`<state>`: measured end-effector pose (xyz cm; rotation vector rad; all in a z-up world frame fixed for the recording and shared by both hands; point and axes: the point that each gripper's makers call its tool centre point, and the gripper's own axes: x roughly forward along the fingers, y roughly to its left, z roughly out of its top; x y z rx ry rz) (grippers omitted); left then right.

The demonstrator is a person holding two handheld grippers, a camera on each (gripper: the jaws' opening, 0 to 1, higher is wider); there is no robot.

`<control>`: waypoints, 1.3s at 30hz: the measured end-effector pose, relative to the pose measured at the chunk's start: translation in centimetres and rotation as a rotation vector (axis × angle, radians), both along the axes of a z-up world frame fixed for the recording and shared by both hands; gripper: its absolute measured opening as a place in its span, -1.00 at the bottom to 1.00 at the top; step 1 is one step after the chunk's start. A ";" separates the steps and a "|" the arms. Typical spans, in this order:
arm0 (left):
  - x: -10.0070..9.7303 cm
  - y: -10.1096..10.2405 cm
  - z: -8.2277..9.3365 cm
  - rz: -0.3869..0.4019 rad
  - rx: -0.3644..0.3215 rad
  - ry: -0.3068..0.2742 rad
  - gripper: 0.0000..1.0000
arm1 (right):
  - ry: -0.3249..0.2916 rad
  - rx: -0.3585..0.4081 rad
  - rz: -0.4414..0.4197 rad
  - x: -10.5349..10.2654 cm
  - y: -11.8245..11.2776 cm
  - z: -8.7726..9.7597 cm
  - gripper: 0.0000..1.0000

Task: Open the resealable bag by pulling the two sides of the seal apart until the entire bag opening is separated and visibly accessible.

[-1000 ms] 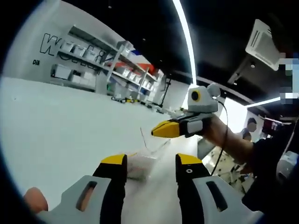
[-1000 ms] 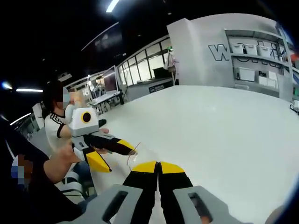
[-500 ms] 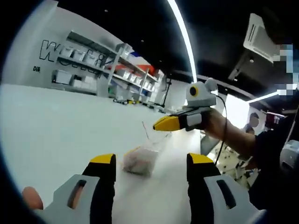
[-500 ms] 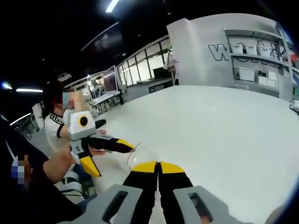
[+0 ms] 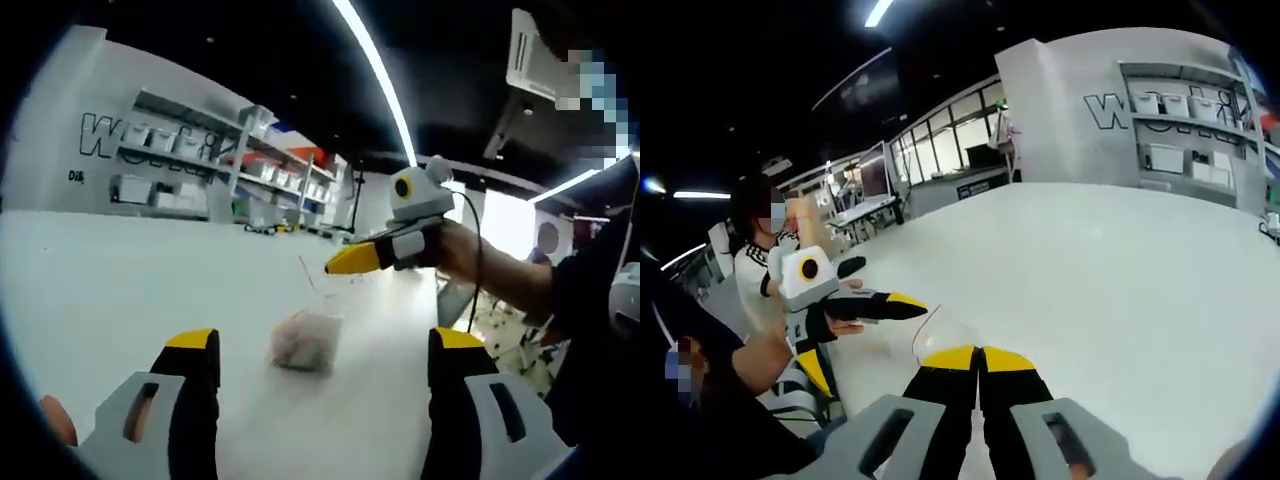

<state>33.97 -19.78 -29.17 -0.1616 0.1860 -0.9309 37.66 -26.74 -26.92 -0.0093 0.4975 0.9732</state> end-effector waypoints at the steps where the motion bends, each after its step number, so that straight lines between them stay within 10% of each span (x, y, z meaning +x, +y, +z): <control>1: 0.0 0.1 -0.1 0.004 0.002 -0.006 0.71 | 0.001 0.001 0.000 0.0 0.0 0.0 -1.00; 39: 0.5 2.3 -0.4 0.056 0.026 -0.034 0.65 | -0.020 0.081 -0.021 3.4 2.0 2.1 -1.00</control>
